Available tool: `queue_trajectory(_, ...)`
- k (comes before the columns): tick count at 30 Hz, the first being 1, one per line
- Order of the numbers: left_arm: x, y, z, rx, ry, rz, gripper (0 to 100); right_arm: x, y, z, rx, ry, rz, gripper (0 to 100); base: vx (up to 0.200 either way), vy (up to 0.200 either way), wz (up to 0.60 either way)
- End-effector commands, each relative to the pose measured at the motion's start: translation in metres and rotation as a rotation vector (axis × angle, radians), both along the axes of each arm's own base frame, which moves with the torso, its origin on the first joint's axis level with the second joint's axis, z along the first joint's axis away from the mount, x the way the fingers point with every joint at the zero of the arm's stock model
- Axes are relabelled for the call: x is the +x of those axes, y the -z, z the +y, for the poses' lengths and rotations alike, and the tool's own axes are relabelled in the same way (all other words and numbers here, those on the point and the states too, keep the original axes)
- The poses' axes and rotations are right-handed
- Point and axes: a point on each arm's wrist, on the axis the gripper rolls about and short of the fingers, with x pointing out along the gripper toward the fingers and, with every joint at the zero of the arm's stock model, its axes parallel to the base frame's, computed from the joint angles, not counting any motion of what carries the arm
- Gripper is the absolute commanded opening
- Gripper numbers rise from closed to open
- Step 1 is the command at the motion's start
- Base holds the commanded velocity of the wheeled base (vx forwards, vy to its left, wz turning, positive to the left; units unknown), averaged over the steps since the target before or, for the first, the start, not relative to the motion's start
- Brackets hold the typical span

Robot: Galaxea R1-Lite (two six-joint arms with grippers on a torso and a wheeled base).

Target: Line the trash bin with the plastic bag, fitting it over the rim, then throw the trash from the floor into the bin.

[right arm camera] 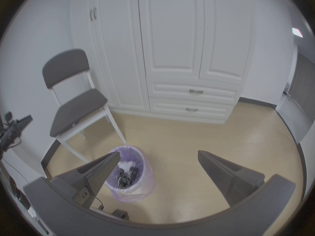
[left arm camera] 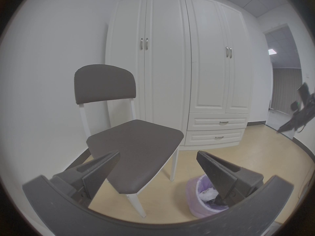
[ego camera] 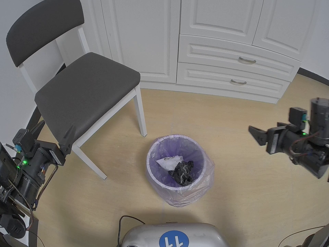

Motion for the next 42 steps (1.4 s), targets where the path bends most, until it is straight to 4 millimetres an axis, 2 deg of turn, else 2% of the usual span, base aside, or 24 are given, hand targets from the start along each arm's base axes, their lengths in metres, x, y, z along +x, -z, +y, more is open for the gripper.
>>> queue_trajectory(1,-0.029,-0.015,0.028,-0.015,-0.117,-0.055,100,-0.115,-0.023,-0.080,0.052,0.026,-0.390,100,0.000,0.000,0.00)
queue_trajectory(2,-0.042,-0.021,0.032,-0.018,-0.126,-0.076,100,-0.125,-0.025,-0.090,0.050,0.089,-0.434,100,0.000,0.000,0.00)
queue_trajectory(6,-0.054,-0.031,0.035,-0.024,-0.129,-0.096,100,-0.134,-0.027,-0.100,0.043,0.177,-0.464,100,0.000,0.000,0.00)
queue_trajectory(12,-0.078,-0.043,0.045,-0.042,-0.167,-0.134,100,-0.173,-0.039,-0.115,0.063,0.293,-0.595,100,0.000,0.000,0.00)
queue_trajectory(17,-0.099,-0.045,0.049,-0.045,-0.175,-0.167,100,-0.204,-0.030,-0.119,0.042,0.389,-0.648,100,0.000,0.000,0.00)
queue_trajectory(19,-0.109,-0.044,0.051,-0.045,-0.176,-0.167,100,-0.220,-0.022,-0.119,0.036,0.354,-0.648,100,0.000,0.000,0.00)
queue_trajectory(22,-0.117,-0.046,0.053,-0.044,-0.200,-0.163,100,-0.234,-0.016,-0.119,0.035,0.307,-0.637,100,0.000,0.000,0.00)
queue_trajectory(30,-0.140,-0.039,0.059,-0.043,-0.259,-0.178,100,-0.252,-0.005,-0.119,0.050,0.238,-0.632,100,0.000,0.000,0.00)
queue_trajectory(33,-0.152,-0.038,0.060,-0.048,-0.275,-0.199,100,-0.263,0.009,-0.118,0.035,0.138,-0.593,100,0.000,0.000,0.00)
queue_trajectory(39,-0.164,-0.032,0.062,-0.042,-0.307,-0.208,100,-0.271,0.012,-0.112,0.065,0.063,-0.588,100,0.000,0.000,0.00)
queue_trajectory(42,-0.178,-0.026,0.062,-0.042,-0.339,-0.225,100,-0.281,0.016,-0.110,0.062,0.003,-0.619,100,0.000,0.000,0.00)
